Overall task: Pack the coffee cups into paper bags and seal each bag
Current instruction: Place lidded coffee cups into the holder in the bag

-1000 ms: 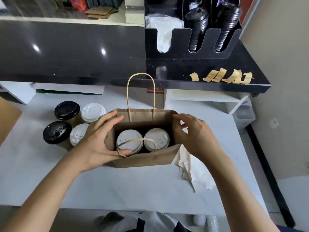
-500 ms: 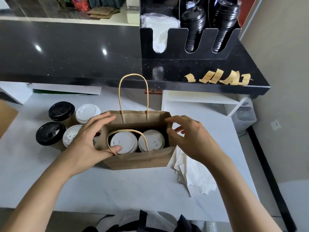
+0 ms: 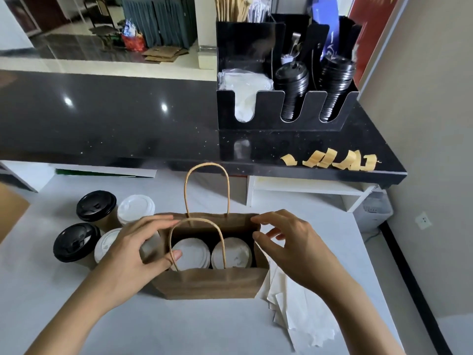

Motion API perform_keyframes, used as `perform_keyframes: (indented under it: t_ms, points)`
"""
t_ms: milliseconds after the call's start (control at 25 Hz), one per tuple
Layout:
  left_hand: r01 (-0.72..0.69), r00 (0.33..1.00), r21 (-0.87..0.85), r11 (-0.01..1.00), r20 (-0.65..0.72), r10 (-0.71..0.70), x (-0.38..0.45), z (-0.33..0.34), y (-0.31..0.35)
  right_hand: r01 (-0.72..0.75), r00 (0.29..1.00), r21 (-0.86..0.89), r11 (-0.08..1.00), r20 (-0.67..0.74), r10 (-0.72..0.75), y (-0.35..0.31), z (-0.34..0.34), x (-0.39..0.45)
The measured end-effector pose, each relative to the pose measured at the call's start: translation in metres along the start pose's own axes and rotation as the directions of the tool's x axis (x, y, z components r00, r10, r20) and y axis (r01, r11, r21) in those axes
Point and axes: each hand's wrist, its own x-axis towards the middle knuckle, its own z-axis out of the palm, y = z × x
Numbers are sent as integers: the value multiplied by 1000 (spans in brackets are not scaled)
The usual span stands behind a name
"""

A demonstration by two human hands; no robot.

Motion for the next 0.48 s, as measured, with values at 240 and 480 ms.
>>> perform_keyframes:
  t_ms: [240, 480]
  points:
    - [-134, 981, 47, 990, -132, 139, 34, -25, 28, 71, 994, -49, 996, -81, -75, -16, -38, 36]
    - [-332, 907, 143, 932, -222, 357, 90, -47, 90, 168, 959, 30, 985, -235, -156, -39, -92, 79]
